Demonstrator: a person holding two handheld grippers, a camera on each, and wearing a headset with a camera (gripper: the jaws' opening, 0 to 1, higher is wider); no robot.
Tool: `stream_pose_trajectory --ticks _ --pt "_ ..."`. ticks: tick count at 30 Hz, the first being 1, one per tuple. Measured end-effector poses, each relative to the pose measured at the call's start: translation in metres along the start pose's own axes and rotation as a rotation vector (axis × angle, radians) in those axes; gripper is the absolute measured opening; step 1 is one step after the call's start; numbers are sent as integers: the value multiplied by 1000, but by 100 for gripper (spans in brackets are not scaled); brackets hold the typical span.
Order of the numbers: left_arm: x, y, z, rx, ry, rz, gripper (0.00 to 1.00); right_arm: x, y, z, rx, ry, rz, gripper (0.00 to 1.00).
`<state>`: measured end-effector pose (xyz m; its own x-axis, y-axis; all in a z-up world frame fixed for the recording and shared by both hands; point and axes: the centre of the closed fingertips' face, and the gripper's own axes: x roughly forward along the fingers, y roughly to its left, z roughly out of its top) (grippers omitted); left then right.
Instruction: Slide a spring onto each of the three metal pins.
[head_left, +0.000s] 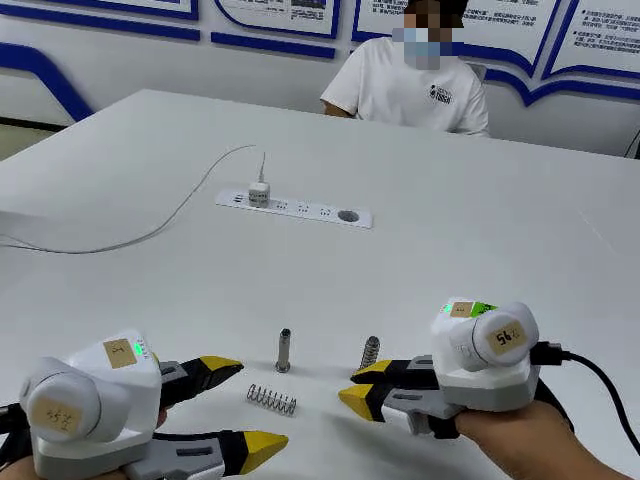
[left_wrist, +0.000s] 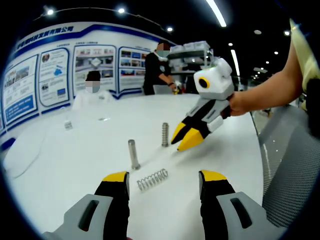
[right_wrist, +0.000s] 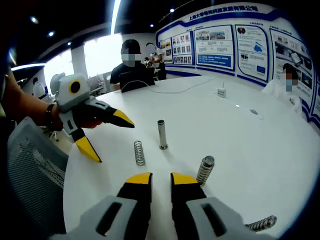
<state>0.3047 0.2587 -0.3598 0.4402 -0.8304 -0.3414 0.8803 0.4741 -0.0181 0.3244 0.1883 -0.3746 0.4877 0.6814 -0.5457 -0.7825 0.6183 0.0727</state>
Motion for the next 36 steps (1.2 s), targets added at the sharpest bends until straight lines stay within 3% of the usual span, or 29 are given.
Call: stream_pose_trajectory --ticks 19,36 --pt "-1 -1 -1 0 2 -2 57 35 31 3 -84 35 87 17" --pt "-1 -1 -4 -6 7 -2 57 52 36 -2 -119 64 102 16"
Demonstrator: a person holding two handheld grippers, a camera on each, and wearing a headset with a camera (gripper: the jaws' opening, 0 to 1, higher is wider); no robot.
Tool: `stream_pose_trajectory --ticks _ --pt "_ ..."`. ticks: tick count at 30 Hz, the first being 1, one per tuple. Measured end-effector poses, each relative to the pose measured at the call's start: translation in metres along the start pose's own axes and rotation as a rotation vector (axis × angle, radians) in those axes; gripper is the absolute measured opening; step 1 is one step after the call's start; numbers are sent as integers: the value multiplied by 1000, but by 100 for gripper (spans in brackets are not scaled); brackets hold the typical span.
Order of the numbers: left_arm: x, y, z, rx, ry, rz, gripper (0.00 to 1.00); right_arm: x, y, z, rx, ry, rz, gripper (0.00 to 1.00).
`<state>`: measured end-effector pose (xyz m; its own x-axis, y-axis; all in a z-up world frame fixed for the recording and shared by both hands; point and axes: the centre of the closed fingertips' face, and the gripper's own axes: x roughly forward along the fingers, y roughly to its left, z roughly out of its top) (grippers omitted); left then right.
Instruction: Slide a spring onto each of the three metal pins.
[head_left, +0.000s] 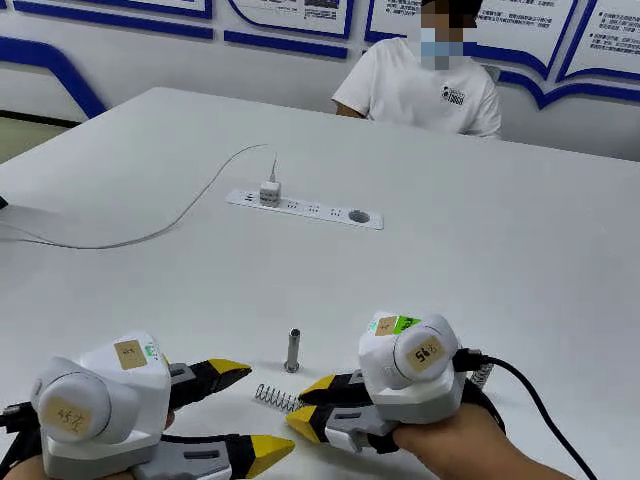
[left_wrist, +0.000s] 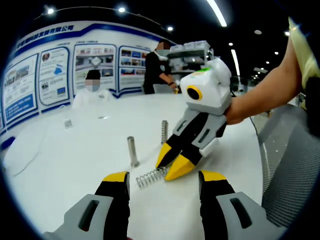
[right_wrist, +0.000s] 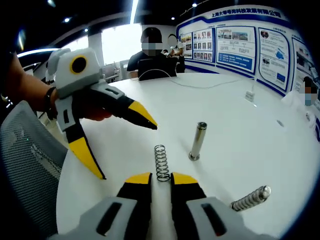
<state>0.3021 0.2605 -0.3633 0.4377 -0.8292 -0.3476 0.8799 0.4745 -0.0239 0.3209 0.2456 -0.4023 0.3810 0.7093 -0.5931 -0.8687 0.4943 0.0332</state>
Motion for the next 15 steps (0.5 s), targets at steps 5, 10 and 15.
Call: stream_pose_trajectory --ticks 5,10,15 --pt "0 1 0 1 0 2 57 1 -1 1 -14 -4 -4 13" --pt "0 1 0 3 3 3 56 -1 1 0 -16 0 -2 12" --pt "0 -1 -1 6 6 -1 56 -6 2 1 -8 1 5 12"
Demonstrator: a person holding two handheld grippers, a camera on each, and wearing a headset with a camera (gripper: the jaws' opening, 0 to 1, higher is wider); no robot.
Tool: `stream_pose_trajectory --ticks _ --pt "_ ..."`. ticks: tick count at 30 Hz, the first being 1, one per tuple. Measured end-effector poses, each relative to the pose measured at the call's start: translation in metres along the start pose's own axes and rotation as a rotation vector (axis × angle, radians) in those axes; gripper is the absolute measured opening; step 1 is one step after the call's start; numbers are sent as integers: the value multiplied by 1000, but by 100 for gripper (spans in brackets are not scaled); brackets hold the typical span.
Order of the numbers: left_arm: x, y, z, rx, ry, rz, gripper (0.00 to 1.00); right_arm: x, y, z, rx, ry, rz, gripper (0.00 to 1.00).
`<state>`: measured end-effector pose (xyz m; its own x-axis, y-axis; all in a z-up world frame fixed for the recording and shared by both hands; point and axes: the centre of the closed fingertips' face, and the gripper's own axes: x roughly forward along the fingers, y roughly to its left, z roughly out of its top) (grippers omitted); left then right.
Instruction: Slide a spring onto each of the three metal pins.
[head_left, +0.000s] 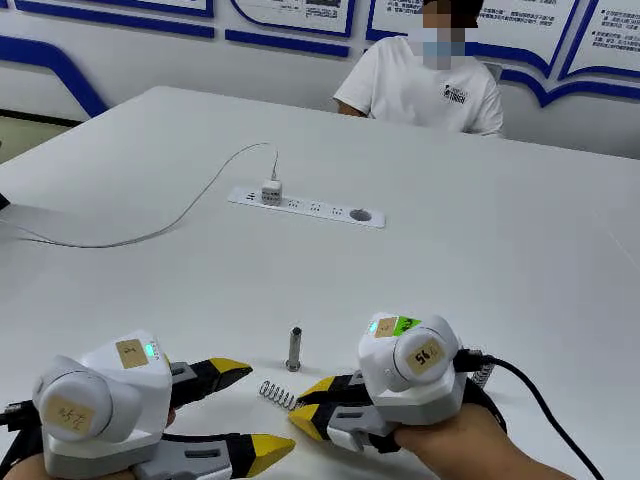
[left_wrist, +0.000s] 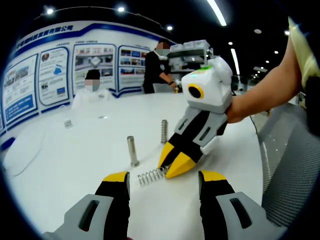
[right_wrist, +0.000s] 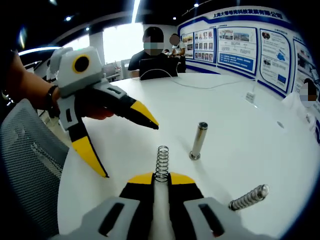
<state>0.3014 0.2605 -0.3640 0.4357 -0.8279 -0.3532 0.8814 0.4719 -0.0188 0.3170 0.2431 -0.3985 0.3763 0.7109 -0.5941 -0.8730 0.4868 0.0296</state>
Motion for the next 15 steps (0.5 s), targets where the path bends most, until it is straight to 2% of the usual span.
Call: stream_pose_trajectory --ticks 15 --pt "5 -8 1 24 11 -34 56 -26 8 4 -31 13 27 12"
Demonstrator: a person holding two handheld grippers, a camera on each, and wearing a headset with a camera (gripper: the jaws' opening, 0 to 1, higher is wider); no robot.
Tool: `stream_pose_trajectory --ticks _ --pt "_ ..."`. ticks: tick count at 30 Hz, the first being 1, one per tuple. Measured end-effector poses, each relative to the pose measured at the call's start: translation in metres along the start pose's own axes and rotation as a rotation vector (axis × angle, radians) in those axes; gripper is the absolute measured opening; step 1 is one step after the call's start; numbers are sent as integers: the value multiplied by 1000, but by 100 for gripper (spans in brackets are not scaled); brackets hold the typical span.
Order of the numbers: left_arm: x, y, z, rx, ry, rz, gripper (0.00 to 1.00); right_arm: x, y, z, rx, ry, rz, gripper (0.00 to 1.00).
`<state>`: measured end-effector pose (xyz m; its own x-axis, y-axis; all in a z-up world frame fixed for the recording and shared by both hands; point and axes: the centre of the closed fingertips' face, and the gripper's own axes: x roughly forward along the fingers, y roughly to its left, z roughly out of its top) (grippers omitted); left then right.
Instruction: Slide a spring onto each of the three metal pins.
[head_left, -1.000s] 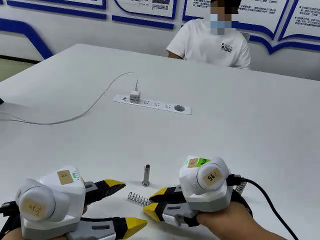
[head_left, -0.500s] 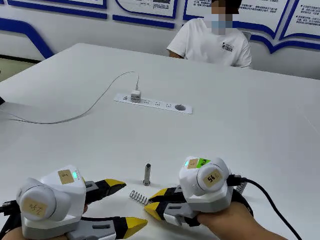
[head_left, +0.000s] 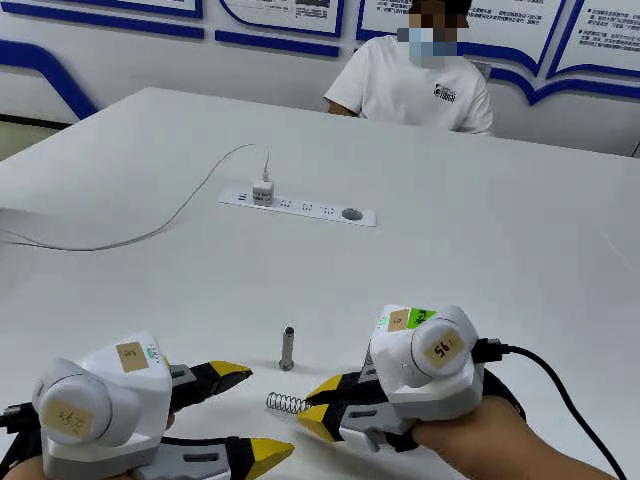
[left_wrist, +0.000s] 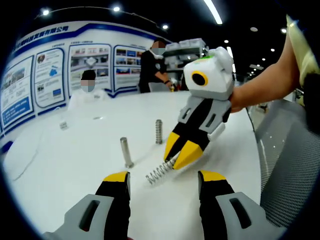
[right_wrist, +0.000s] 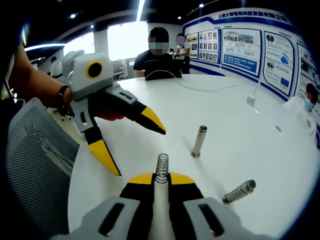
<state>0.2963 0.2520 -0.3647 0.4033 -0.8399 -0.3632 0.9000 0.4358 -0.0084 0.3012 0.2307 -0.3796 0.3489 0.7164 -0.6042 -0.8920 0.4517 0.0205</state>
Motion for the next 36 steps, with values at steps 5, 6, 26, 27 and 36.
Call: stream_pose_trajectory --ticks 5,6,26,27,36 --pt "3 -5 -1 21 9 -17 54 -8 4 4 -2 -3 11 12" --pt "3 -6 -1 29 10 -20 53 -9 5 4 -1 -1 16 12" --pt "9 -20 -6 175 51 -67 33 -21 26 5 66 38 83 12" --pt "9 -21 -6 177 52 -68 31 -22 27 5 73 42 89 12" --pt "11 -26 -9 207 52 -90 19 -22 32 3 119 71 119 12"
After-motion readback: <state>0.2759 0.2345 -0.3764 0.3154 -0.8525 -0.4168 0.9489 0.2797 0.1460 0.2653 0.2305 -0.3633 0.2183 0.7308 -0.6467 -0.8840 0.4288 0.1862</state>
